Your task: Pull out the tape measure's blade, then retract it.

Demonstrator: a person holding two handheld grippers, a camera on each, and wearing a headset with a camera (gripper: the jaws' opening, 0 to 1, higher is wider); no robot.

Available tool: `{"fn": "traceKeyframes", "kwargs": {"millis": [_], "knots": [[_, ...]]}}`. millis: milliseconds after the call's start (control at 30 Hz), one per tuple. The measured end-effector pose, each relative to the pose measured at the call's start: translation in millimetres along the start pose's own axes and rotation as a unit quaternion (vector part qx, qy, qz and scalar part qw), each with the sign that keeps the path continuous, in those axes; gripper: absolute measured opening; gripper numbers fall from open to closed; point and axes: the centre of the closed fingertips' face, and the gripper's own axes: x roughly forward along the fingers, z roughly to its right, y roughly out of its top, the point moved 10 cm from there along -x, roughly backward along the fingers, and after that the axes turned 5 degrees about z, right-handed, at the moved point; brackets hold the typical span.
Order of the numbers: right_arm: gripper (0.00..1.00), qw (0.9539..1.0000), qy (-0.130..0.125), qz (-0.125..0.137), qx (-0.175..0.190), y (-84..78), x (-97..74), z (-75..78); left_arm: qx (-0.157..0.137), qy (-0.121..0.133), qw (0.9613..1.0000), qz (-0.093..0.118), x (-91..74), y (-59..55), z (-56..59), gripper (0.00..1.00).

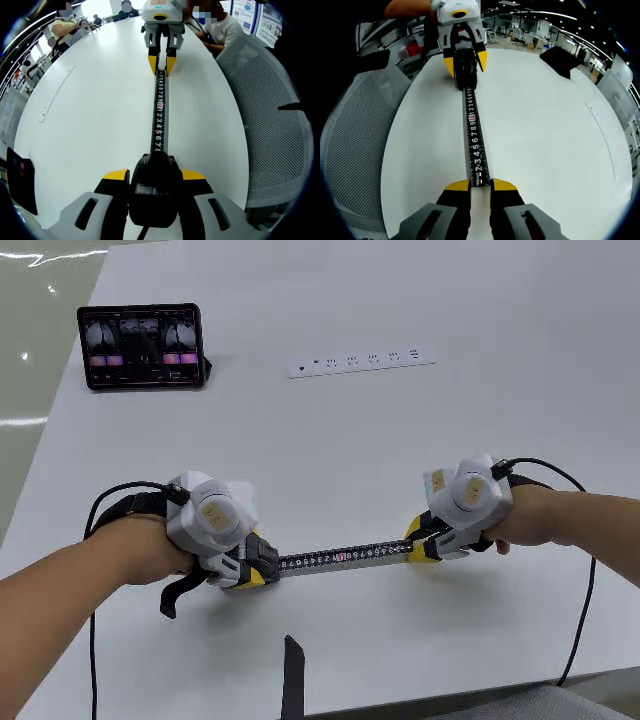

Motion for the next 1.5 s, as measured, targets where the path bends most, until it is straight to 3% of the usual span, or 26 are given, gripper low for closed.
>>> {"fn": "traceKeyframes", "kwargs": {"millis": [1500], "knots": [[0.1, 0.9999, -0.007, -0.003, 0.01, -13.7, -12.0, 1.8, -0.001, 0.002, 1.0, 0.0, -0.1, 0.9, 0.2, 0.33]]}}
